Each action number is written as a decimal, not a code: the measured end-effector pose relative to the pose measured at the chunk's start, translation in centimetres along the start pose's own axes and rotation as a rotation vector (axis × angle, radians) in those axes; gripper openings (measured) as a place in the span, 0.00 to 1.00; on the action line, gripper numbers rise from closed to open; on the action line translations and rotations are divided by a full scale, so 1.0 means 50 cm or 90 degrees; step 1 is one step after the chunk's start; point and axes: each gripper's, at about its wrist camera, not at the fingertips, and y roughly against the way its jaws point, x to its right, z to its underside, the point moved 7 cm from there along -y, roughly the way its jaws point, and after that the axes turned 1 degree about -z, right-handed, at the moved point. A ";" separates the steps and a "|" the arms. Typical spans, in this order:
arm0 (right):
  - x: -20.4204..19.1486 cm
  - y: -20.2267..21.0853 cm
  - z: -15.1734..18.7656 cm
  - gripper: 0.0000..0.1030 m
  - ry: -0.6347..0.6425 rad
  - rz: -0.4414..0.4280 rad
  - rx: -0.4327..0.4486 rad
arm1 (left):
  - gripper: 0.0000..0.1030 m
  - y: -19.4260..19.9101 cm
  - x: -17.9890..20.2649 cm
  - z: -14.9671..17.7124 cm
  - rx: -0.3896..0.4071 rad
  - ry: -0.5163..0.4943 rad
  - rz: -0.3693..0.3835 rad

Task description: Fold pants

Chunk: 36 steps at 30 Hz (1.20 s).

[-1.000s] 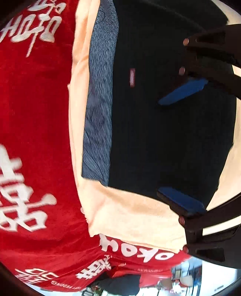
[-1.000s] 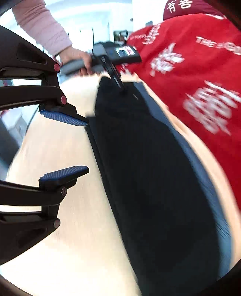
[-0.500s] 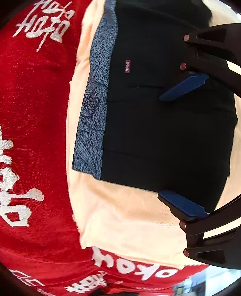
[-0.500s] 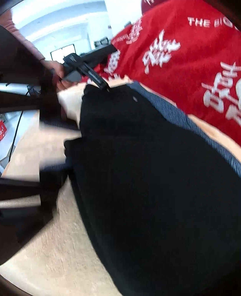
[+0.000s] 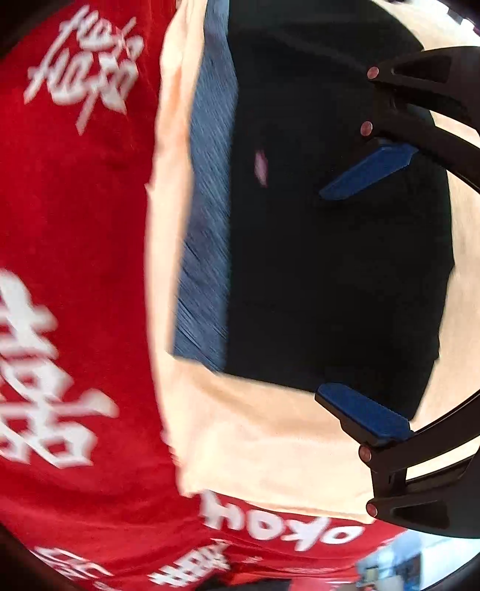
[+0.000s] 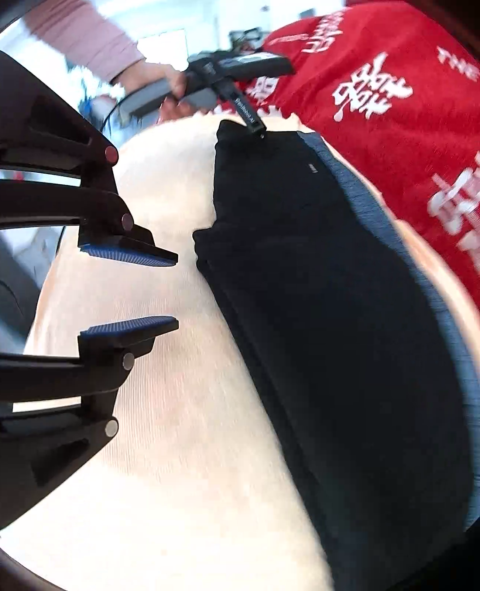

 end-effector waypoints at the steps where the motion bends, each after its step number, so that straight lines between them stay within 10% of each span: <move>1: -0.005 0.009 -0.021 0.30 0.009 0.008 0.014 | 0.98 0.005 0.019 -0.018 0.012 -0.010 0.004; 9: -0.063 -0.051 -0.247 0.30 0.106 0.067 0.054 | 0.98 -0.099 0.010 -0.107 0.012 0.016 -0.081; 17: -0.062 -0.105 -0.293 0.30 0.115 0.111 0.054 | 1.00 -0.138 -0.049 -0.135 -0.004 0.045 -0.059; 27: 0.084 0.036 -0.189 0.49 0.058 0.196 0.046 | 1.00 0.001 0.128 -0.018 -0.007 -0.066 0.022; 36: 0.171 0.155 -0.085 0.49 -0.022 0.148 0.064 | 1.00 0.067 0.409 0.070 -0.050 -0.115 0.087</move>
